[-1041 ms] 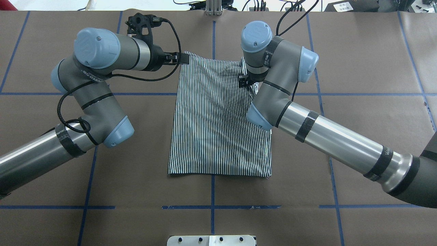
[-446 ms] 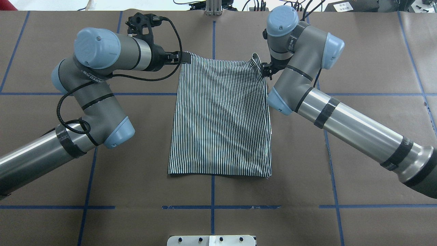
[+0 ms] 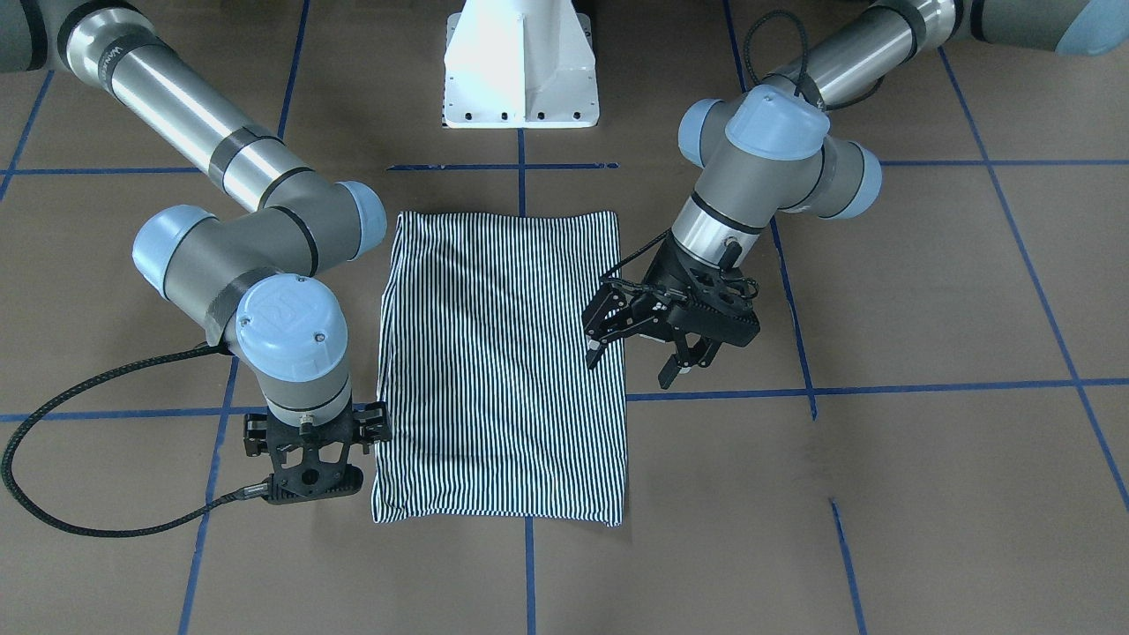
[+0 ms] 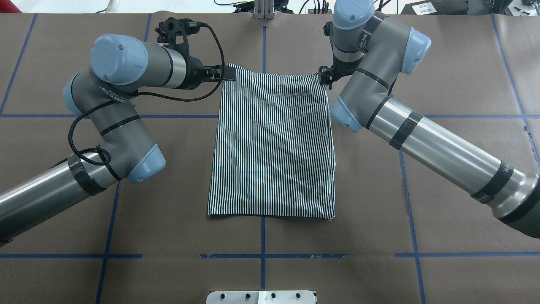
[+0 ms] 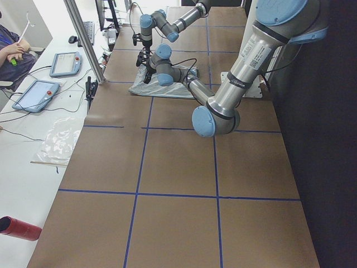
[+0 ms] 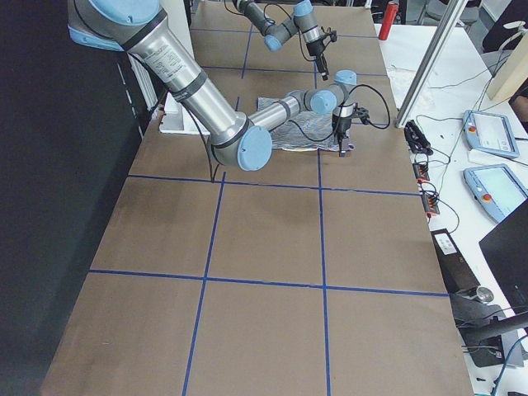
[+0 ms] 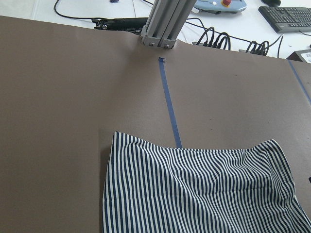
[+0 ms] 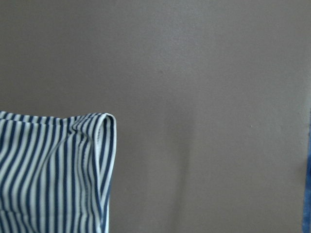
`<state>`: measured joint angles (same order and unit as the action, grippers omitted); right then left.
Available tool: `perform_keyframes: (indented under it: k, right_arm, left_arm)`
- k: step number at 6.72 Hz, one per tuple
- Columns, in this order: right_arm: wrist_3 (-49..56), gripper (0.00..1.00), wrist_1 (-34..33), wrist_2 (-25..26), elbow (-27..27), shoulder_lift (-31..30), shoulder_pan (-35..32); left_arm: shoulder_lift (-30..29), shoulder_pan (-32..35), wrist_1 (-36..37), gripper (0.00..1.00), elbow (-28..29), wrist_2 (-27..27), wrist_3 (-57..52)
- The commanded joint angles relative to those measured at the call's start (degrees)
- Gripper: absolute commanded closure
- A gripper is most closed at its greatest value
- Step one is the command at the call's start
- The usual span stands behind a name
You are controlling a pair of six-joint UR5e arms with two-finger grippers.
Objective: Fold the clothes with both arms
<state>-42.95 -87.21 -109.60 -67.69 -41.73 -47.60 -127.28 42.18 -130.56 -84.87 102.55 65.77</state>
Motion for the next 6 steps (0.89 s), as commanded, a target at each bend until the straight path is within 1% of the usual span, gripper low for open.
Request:
perform_keyframes:
  k: [1, 2, 3, 4, 5, 6]
  right_arm:
    - [-6.9, 0.00, -0.3, -5.4, -10.0, -4.6, -0.1]
    - [-12.5, 0.00, -0.4, -5.8, -20.2, -11.2, 1.8]
    - [-16.8, 0.00, -0.6, -5.8, -29.2, -16.7, 3.5]
    - [-21.3, 0.00, -0.6, -5.8, -35.3, -19.9, 5.1]
    - [-26.8, 0.00, -0.4, -5.4, -38.7, -21.5, 7.2]
    - [-29.6, 0.00, -0.3, -5.0, -40.7, -22.4, 8.4]
  left_arm:
    - [0.9, -1.3, 0.4, 0.00, 0.0, 3.1, 8.0]
    - [3.2, -2.0, 0.4, 0.00, -1.6, 6.7, 16.7]
    - [8.1, -5.1, 0.6, 0.00, -6.8, 4.9, 24.5]
    - [13.1, -8.6, 2.7, 0.00, -12.7, 0.8, 27.6]
    - [14.3, -12.3, 11.2, 0.00, -18.0, -2.4, 31.4]
    - [12.9, -18.5, 22.3, 0.00, -21.8, -7.4, 35.4]
